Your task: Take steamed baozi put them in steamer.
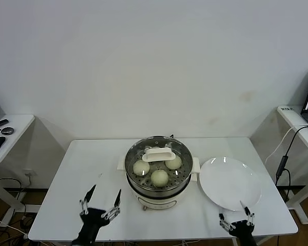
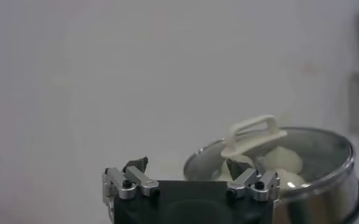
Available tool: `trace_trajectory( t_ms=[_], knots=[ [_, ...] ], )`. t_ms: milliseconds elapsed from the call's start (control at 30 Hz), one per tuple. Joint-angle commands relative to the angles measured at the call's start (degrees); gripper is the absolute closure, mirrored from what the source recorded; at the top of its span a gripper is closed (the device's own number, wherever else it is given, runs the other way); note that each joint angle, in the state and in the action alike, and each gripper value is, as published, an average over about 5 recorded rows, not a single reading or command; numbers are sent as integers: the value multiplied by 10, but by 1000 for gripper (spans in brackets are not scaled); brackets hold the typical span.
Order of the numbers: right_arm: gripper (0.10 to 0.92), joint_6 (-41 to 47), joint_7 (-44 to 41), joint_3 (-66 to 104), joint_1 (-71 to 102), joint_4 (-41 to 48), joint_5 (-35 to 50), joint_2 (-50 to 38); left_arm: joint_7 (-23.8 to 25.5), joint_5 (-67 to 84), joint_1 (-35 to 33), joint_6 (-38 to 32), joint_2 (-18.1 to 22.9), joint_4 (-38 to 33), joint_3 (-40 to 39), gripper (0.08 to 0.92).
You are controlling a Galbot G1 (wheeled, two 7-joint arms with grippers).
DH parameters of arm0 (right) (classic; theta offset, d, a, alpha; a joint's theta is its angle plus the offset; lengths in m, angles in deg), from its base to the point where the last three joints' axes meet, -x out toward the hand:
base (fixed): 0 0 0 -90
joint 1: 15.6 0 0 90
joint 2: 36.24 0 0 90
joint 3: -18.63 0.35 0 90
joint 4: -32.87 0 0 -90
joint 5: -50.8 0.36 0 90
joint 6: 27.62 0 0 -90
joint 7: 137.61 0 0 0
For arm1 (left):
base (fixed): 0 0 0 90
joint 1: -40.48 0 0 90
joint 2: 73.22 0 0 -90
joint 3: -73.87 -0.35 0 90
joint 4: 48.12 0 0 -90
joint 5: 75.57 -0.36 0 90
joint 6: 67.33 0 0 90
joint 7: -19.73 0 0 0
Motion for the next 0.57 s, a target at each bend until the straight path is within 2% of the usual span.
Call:
trace_trajectory(
  t_ms=[33,567],
  knots=[
    [203,-2,5,-45,49,-10,47,-31,-15,94,-88,-147,27,87,41,177],
    [203,-5,0,-55,51,-14,41,-27,8,82,-80,-114,23,92,47,177]
  ],
)
